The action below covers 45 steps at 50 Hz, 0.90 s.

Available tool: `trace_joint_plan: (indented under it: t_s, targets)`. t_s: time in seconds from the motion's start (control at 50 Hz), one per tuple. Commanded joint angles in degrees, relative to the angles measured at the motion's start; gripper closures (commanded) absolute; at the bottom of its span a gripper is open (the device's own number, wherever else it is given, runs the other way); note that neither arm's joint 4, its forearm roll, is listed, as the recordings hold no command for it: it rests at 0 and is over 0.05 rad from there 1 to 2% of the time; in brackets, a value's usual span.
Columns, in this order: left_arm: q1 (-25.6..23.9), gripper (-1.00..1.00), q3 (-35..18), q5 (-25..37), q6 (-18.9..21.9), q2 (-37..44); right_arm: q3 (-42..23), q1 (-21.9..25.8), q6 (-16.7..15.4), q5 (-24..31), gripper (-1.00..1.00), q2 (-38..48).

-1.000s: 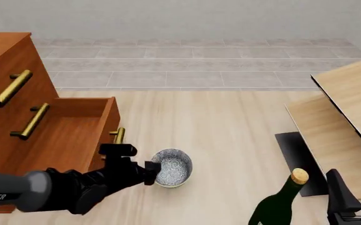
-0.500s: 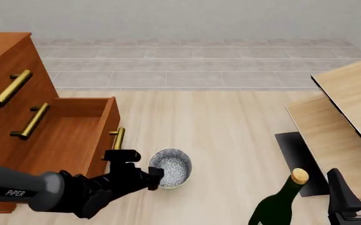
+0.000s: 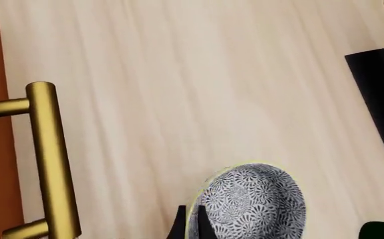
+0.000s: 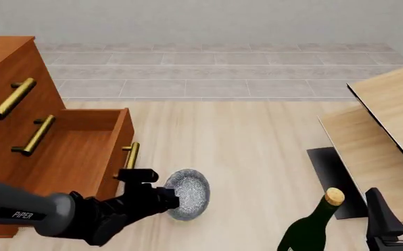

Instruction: Put the bowl on top of the cabinet.

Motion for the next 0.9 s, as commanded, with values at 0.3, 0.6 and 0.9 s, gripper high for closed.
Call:
trace_joint_plan:
  t_s: [0.3,0.6,0.9]
  targets:
    - [-1.2,1.00,3.1,8.9,1.2,-22.1,-0.2,0.0,0.0,0.2,-1.00,0.0]
    - [-2.3,1.00,-3.5,28.2,-3.7,-40.2,0.2,0.2,0.0,0.0,-1.00,0.0]
    - [4.8,1.00,-20.0,51.7,-3.5,-42.6,0.0,0.1,-0.2,0.3,-1.00,0.0]
